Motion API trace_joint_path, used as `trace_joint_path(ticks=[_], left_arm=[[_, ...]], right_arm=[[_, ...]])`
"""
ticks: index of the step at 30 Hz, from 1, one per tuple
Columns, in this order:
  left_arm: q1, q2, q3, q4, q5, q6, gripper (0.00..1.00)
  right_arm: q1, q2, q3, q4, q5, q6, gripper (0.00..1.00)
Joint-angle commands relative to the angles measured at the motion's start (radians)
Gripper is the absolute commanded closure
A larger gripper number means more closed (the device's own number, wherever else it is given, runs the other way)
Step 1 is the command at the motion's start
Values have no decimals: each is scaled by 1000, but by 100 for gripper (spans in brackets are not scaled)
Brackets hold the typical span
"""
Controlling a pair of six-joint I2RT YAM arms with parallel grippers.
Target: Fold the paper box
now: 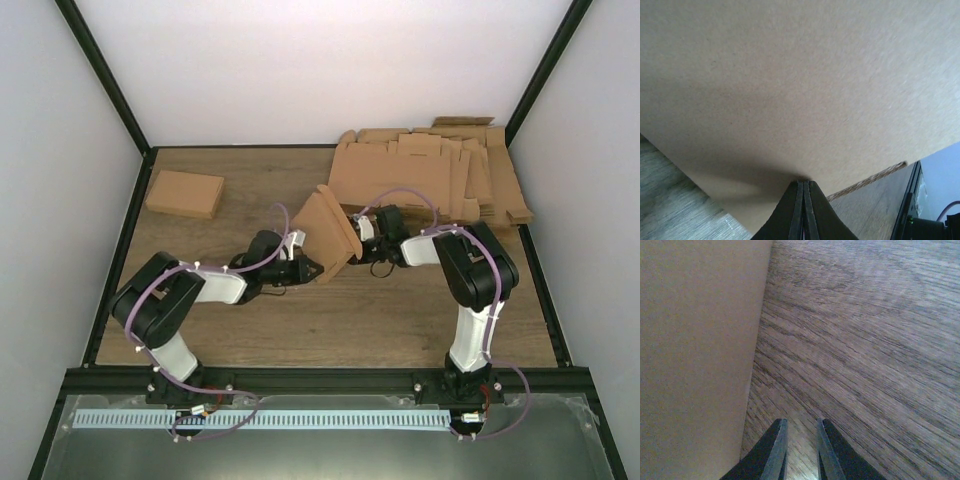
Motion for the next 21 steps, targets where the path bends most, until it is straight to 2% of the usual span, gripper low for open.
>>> trace_joint_path(ticks=[1, 9, 21], left_arm=[[-12, 19, 15, -37, 19, 36, 96], [-69, -29, 36, -146, -22, 88, 96], [-72, -136, -12, -220, -116, 111, 96]], right_arm=[[29, -5, 35, -80, 29, -38, 80], [66, -38, 41, -117, -5, -85, 76], [100, -115, 51, -125, 15, -129, 73]])
